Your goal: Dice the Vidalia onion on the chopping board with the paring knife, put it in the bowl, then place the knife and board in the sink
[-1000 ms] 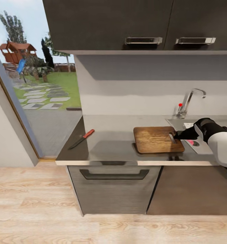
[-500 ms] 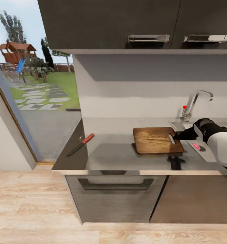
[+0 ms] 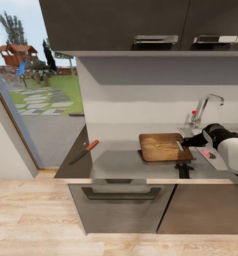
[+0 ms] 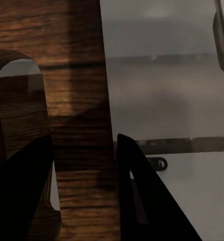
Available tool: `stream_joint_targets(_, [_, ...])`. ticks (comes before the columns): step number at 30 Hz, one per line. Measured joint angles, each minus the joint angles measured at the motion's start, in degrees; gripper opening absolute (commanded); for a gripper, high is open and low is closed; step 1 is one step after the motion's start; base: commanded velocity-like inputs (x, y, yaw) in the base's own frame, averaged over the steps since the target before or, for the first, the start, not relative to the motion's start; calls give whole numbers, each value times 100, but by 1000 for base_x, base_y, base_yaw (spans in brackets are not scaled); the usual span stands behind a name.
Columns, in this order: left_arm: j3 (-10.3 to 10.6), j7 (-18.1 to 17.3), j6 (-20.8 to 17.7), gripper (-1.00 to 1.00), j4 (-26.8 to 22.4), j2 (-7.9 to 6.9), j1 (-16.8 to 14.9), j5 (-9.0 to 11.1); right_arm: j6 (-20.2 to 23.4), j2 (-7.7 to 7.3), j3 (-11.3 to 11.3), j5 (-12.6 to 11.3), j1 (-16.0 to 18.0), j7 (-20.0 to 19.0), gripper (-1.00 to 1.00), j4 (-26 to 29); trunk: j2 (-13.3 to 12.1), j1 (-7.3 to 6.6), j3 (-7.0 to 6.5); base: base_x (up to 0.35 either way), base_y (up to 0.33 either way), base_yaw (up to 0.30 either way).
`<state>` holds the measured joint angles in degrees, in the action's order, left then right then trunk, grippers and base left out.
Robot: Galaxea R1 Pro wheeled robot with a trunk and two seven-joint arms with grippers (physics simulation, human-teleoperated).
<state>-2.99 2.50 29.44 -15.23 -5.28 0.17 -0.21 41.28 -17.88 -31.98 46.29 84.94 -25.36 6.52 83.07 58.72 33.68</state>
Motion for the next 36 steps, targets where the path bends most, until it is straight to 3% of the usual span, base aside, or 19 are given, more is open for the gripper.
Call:
stream_joint_targets(16, [0,0,0,100,0,0,0,-2,11,1,5,30,169,6,-100,-85,0,0,114,0,0,0])
stream_joint_targets(29, [1,0,-4,100,1,0,-1,1,57,1,-36,12,161,12,-100,-30,0,0,127,0,0,0])
stream_joint_targets(33, [1,0,-8,100,2,0,-2,5,473,2,-94,-79,98,3,-100,159,-1,1,127,0,0,0])
stream_joint_targets(36, [1,0,-8,100,2,0,-2,4,536,8,-98,-86,84,2,-100,197,-1,1,127,0,0,0])
